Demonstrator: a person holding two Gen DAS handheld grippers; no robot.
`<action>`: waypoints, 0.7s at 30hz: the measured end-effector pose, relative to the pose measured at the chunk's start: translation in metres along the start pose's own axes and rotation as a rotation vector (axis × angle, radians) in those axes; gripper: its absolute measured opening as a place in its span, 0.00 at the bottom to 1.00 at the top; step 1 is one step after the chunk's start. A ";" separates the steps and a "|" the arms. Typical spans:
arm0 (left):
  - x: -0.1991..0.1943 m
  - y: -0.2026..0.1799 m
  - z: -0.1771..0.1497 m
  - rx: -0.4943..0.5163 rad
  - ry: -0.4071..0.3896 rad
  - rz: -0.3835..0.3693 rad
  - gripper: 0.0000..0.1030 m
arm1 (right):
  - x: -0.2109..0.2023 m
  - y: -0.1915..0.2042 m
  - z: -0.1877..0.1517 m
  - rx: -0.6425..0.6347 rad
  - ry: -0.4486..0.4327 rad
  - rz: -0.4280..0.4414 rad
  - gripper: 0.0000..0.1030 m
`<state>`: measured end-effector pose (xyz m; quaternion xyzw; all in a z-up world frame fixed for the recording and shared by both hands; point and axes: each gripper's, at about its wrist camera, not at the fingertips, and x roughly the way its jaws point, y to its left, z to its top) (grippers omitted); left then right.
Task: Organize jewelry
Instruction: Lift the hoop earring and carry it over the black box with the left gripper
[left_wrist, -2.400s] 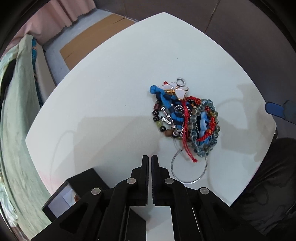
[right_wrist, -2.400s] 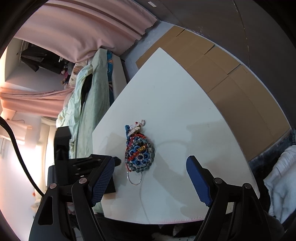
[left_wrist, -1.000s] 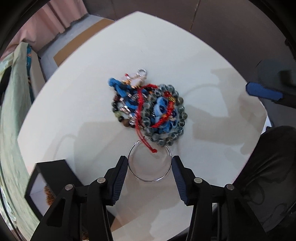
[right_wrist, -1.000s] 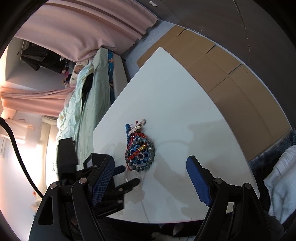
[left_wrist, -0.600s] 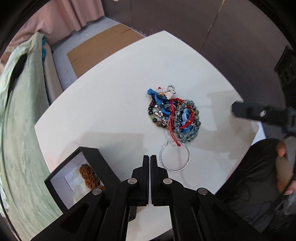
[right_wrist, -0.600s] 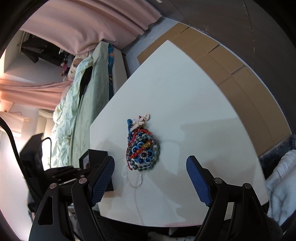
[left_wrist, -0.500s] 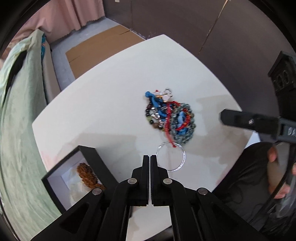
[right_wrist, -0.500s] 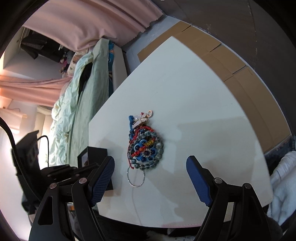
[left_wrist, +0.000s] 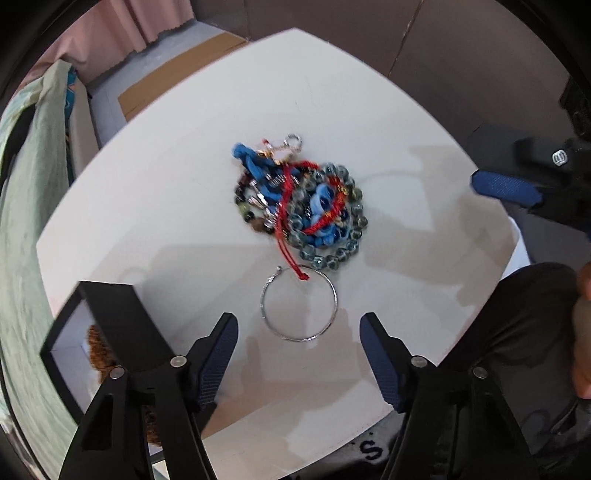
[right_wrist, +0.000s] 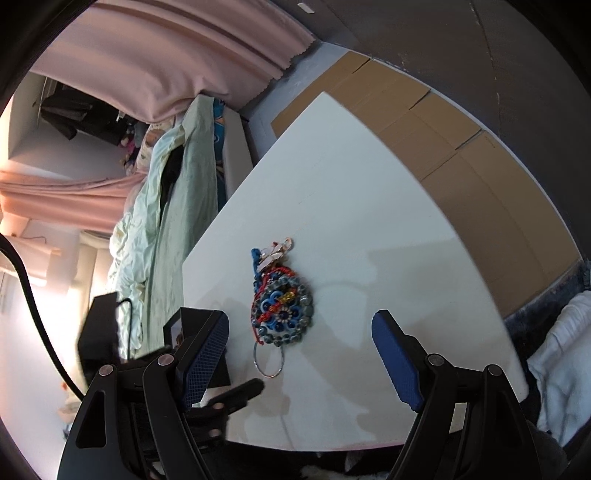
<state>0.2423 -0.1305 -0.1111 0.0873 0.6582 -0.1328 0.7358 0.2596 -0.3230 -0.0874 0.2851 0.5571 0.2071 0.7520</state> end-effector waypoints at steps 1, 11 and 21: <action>0.003 -0.001 0.001 -0.002 0.002 0.002 0.64 | -0.001 -0.001 0.000 0.001 -0.001 0.003 0.78; 0.023 -0.003 0.005 -0.005 0.001 0.038 0.53 | -0.011 -0.010 0.003 0.010 -0.010 0.024 0.78; 0.021 -0.008 -0.001 -0.006 -0.005 0.044 0.50 | -0.010 -0.009 0.002 -0.004 -0.002 0.018 0.78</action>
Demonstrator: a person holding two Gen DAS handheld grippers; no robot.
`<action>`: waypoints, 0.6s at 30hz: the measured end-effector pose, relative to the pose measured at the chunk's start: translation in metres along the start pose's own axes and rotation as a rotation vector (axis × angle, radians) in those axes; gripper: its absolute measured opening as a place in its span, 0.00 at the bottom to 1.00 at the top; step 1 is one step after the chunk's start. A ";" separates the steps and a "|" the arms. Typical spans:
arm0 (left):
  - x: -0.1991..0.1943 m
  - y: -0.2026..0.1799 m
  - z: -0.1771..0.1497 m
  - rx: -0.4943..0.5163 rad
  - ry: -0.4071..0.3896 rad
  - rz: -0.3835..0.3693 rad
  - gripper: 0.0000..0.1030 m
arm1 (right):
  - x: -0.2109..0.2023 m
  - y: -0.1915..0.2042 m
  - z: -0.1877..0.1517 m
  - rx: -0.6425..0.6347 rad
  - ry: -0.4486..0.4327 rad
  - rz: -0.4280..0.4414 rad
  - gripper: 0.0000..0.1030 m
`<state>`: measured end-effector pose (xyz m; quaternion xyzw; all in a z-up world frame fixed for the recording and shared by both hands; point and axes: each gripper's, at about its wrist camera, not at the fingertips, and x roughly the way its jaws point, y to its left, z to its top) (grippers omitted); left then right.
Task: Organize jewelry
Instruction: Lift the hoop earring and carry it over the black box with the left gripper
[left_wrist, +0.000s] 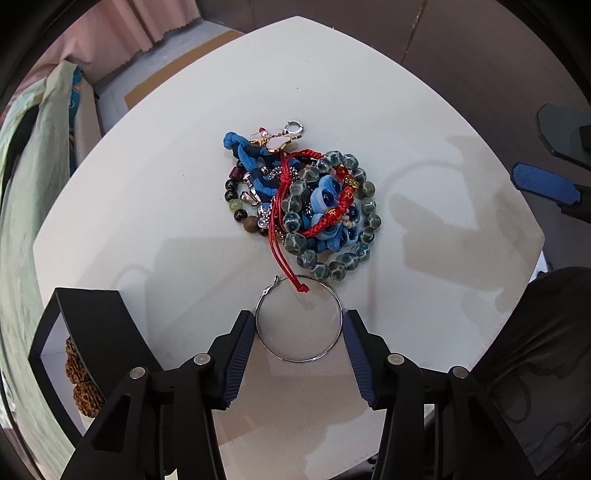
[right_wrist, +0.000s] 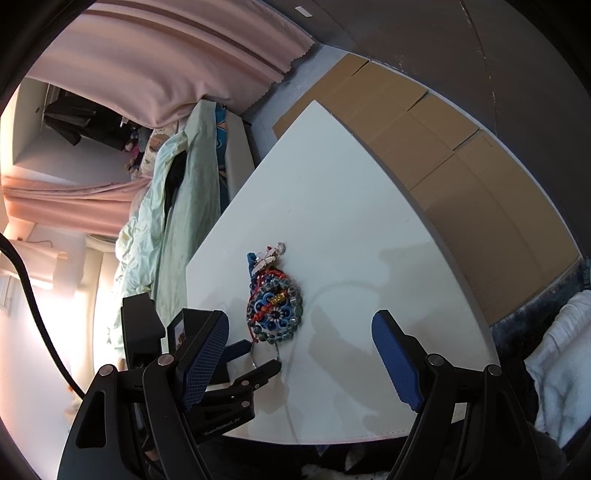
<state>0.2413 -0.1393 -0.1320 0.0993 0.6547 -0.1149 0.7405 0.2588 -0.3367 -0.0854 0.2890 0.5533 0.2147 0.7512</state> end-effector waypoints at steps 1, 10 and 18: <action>-0.001 0.001 0.000 -0.001 -0.001 -0.006 0.50 | 0.000 0.001 0.000 -0.002 0.001 -0.002 0.78; -0.037 0.020 -0.003 -0.021 -0.063 -0.020 0.50 | 0.012 0.011 -0.002 -0.018 0.021 -0.015 0.78; -0.079 0.051 -0.013 -0.074 -0.147 -0.003 0.49 | 0.035 0.035 -0.008 -0.079 0.046 -0.043 0.78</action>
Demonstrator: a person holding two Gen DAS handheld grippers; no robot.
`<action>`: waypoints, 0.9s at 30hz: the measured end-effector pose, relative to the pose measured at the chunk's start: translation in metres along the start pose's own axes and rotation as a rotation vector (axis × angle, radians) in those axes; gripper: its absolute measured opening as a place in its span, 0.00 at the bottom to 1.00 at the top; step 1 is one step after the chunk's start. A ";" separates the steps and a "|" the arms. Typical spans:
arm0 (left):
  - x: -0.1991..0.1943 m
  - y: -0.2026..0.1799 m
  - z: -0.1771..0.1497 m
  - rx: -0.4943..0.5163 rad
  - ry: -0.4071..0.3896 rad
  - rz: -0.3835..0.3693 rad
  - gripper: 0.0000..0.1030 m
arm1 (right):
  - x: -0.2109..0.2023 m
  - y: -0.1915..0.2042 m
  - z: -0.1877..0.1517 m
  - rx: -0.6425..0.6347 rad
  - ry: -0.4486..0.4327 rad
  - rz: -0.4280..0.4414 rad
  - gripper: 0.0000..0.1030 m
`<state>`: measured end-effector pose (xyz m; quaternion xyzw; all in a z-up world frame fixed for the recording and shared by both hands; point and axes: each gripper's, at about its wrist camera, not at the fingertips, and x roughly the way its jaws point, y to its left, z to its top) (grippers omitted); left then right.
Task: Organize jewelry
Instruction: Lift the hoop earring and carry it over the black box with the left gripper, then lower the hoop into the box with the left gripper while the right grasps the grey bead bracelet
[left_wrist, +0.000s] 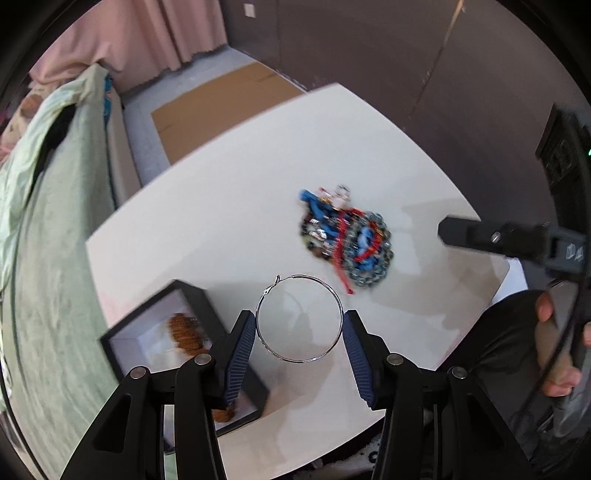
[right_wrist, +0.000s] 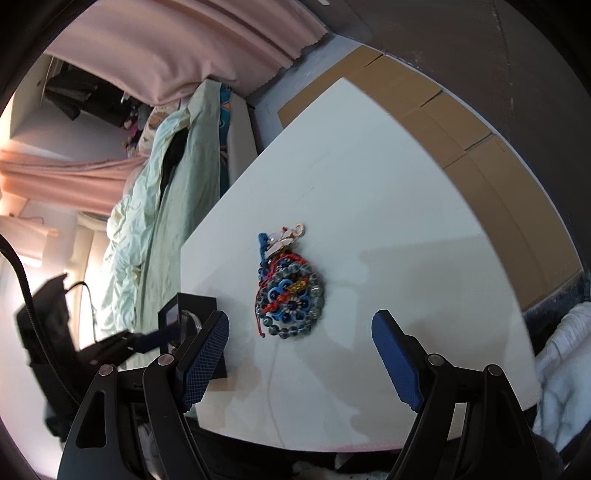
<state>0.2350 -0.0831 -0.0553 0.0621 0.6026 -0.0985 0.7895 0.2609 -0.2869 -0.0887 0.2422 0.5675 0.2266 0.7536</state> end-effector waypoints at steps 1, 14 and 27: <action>-0.003 0.004 -0.001 -0.010 -0.006 0.000 0.49 | 0.003 0.004 0.000 -0.010 0.000 -0.003 0.78; -0.031 0.048 -0.033 -0.097 -0.054 0.018 0.49 | 0.034 0.045 -0.013 -0.180 0.062 -0.052 0.50; -0.034 0.071 -0.059 -0.142 -0.068 -0.012 0.49 | 0.067 0.056 -0.016 -0.240 0.132 -0.179 0.28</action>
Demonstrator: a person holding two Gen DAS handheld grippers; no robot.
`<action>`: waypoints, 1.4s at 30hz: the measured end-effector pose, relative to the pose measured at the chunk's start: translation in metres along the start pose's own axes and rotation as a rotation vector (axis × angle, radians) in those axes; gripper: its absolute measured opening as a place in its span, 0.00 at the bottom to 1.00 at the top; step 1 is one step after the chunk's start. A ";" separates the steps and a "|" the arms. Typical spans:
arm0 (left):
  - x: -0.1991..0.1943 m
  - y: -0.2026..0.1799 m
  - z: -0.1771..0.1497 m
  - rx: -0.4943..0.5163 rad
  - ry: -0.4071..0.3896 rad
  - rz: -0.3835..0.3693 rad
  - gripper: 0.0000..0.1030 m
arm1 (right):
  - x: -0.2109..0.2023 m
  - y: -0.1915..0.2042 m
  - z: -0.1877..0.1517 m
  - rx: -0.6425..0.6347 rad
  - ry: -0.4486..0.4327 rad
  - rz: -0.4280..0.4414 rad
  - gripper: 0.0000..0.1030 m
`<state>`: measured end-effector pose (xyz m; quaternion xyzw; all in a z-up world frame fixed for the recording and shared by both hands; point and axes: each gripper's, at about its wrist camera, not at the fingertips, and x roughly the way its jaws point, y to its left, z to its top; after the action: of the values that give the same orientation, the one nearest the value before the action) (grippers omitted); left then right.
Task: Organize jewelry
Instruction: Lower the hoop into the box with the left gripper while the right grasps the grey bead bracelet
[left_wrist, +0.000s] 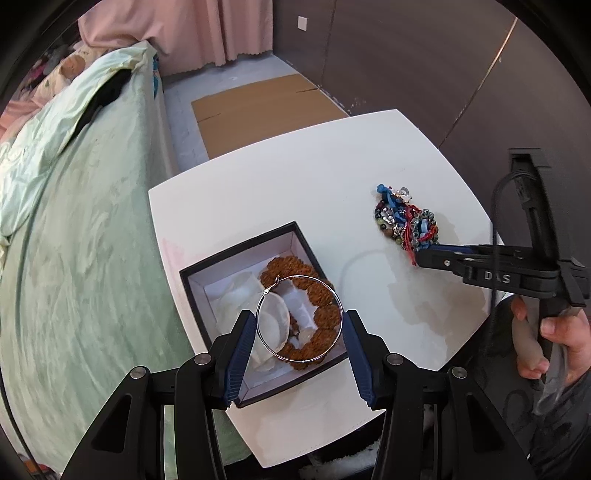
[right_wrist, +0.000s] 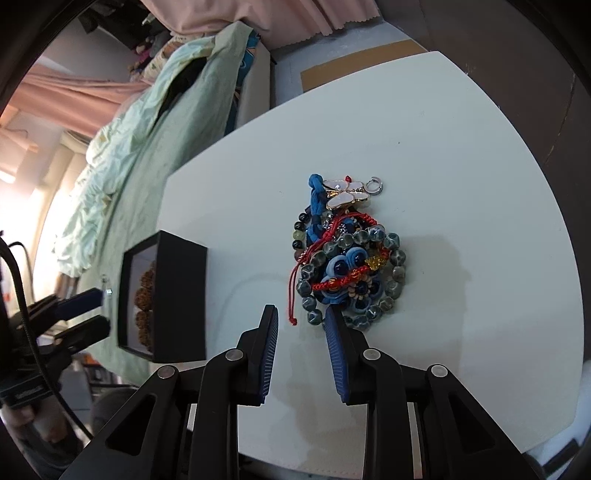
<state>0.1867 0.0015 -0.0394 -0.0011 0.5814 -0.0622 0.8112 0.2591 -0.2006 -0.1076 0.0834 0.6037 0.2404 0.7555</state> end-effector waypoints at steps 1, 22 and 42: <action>-0.001 0.001 -0.001 -0.002 -0.002 -0.002 0.49 | 0.001 0.000 0.000 -0.002 0.003 -0.005 0.28; -0.022 0.003 -0.018 -0.002 -0.027 0.000 0.49 | 0.018 0.019 0.006 -0.091 0.029 -0.065 0.12; 0.002 0.011 -0.016 -0.025 -0.004 0.014 0.49 | -0.048 0.009 -0.010 0.012 -0.139 0.360 0.12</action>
<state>0.1732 0.0129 -0.0475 -0.0072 0.5807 -0.0491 0.8126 0.2395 -0.2168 -0.0653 0.2109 0.5268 0.3618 0.7396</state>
